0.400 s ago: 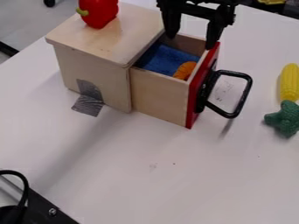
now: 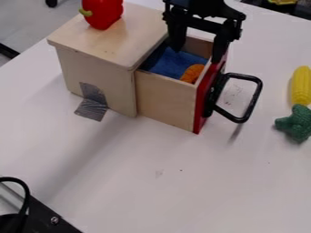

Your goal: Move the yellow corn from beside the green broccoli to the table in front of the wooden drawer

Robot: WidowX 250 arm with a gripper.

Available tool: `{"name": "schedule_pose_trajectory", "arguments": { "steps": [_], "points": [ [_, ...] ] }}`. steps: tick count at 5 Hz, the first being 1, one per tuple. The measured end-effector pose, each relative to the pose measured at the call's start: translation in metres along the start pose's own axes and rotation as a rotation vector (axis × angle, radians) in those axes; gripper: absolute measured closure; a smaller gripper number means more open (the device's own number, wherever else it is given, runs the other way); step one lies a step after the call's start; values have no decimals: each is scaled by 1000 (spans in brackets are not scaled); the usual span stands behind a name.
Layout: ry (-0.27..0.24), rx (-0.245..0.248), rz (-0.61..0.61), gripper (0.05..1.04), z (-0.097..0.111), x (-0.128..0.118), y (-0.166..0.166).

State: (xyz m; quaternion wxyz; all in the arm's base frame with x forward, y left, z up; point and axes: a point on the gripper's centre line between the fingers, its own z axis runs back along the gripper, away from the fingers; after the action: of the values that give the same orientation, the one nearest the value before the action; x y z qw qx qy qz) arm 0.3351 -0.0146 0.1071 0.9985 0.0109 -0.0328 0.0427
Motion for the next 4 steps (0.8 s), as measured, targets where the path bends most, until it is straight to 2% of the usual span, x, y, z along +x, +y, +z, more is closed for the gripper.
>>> {"name": "schedule_pose_trajectory", "arguments": {
  "steps": [1, 2, 3, 4],
  "points": [
    [-38, -5, 31, 84, -1, 6, -4],
    [-51, -16, -36, 84, -11, 22, -37],
    [-92, -51, -102, 84, -12, 45, -79],
    [-132, -90, -154, 84, -23, 67, -115]
  ]
}}
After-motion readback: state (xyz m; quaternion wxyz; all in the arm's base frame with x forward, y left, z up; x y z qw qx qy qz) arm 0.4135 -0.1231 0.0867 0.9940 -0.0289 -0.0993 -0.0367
